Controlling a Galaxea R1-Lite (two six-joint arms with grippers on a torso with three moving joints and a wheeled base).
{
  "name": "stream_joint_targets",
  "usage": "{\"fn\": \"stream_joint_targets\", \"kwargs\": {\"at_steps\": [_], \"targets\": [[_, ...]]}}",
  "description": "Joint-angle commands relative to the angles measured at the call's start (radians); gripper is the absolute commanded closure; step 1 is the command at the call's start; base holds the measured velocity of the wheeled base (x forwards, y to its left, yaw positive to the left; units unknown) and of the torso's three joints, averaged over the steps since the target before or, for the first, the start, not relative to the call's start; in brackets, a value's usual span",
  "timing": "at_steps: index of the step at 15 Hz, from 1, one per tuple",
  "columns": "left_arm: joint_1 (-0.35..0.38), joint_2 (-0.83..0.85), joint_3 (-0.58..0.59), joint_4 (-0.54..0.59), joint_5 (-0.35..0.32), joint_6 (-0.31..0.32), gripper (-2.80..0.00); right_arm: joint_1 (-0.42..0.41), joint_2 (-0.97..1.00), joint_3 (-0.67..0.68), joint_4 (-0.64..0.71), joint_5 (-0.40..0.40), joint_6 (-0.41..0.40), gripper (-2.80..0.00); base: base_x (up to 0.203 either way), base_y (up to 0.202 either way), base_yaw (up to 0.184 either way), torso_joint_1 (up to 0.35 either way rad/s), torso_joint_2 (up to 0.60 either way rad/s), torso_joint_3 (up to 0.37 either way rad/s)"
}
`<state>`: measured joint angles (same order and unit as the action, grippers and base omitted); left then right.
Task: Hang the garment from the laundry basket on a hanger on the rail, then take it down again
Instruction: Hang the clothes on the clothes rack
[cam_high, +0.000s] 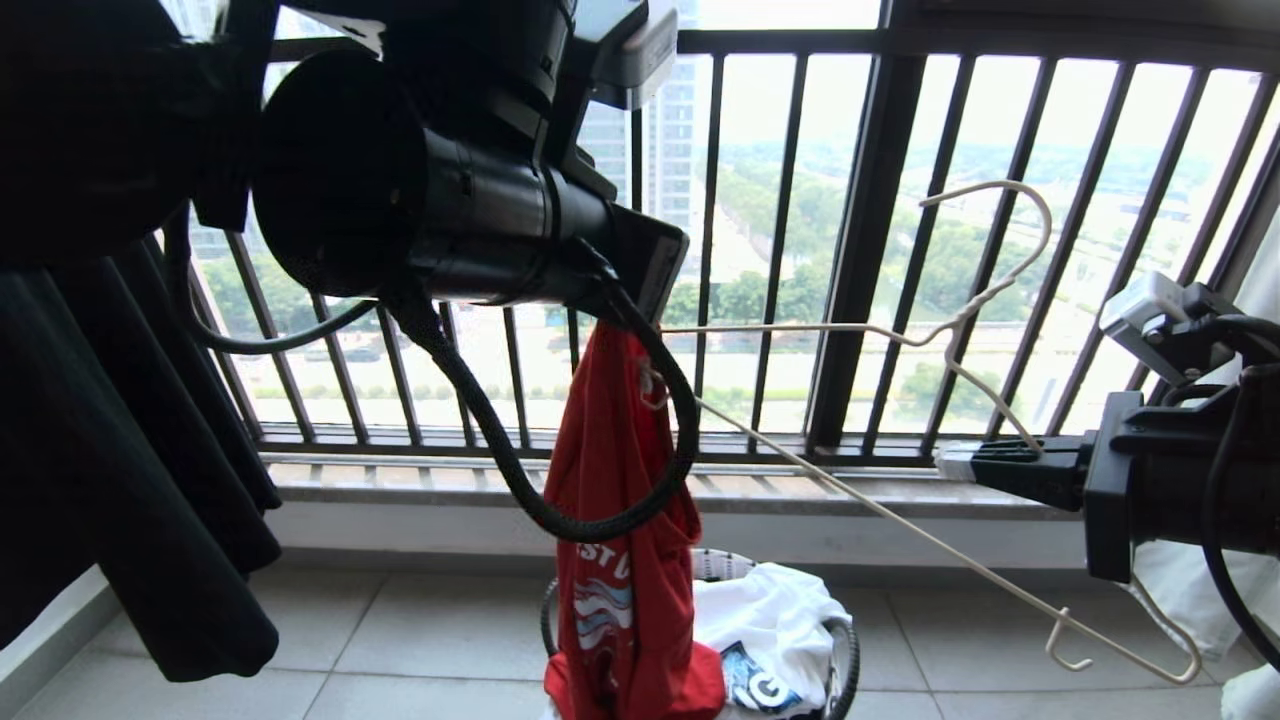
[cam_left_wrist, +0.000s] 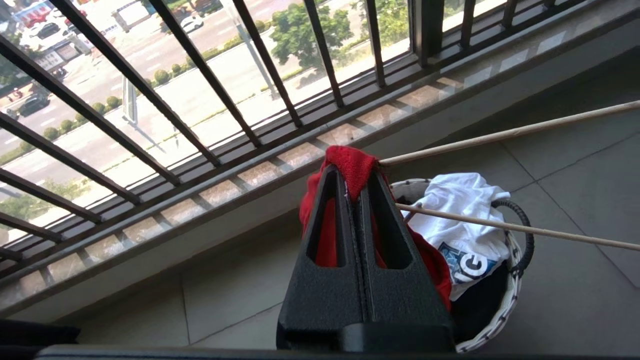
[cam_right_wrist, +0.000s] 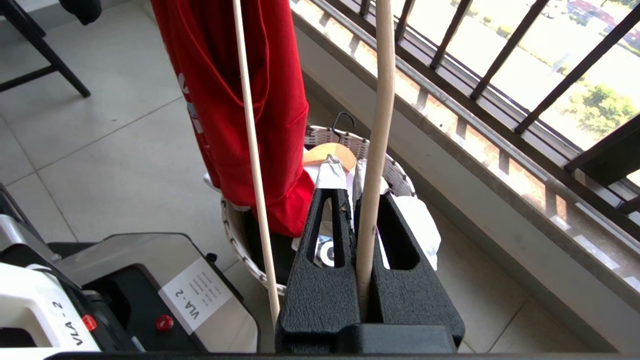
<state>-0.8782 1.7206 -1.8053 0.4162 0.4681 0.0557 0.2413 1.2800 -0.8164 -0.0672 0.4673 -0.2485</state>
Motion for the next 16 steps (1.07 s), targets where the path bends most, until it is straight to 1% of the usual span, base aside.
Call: {"fn": "stream_joint_targets", "kwargs": {"at_steps": [1, 4, 6, 8, 9, 10, 14, 16], "targets": [[-0.015, 0.034, -0.012, 0.0, 0.004, 0.0, 0.0, 0.003, -0.005, 0.005, 0.001, 0.008, -0.003, 0.0, 0.0, 0.0, 0.0, 0.0, 0.0, 0.0], [-0.018, 0.086, -0.071, 0.0, 0.001, 0.01, 0.0, 0.007, -0.009, 0.005, 0.001, 0.011, -0.002, 0.0, 0.0, 0.0, 0.0, 0.0, 0.0, 0.0], [-0.023, 0.117, -0.118, 0.002, -0.026, 0.023, 0.0, 0.018, -0.016, 0.006, 0.006, 0.018, -0.002, 0.0, 0.0, 0.0, 0.0, 0.0, 0.0, 0.0], [-0.035, 0.122, -0.123, 0.004, -0.048, 0.035, 0.0, 0.024, -0.016, 0.008, 0.006, 0.024, -0.001, 0.0, 0.0, 0.0, 0.0, 0.0, 0.0, 0.0], [-0.037, 0.122, -0.123, 0.003, -0.064, 0.068, 0.0, 0.03, -0.016, 0.013, 0.007, 0.037, 0.0, 0.0, 0.0, 0.0, 0.0, 0.0, 0.0, 0.0], [-0.039, 0.12, -0.124, 0.003, -0.078, 0.085, 0.0, 0.037, -0.016, 0.016, 0.007, 0.047, -0.001, 0.0, 0.0, 0.0, 0.0, 0.0, 0.0, 0.0], [-0.037, 0.102, -0.113, 0.011, -0.076, 0.096, 0.0, 0.043, -0.013, 0.016, 0.006, 0.046, 0.0, 0.0, 0.0, 0.0, 0.0, 0.0, 0.0, 0.0], [-0.02, 0.067, -0.114, 0.071, -0.074, 0.101, 0.0, 0.043, -0.01, 0.016, 0.006, 0.045, 0.0, 0.0, 0.0, 0.0, 0.0, 0.0, 0.0, 0.0]]}}
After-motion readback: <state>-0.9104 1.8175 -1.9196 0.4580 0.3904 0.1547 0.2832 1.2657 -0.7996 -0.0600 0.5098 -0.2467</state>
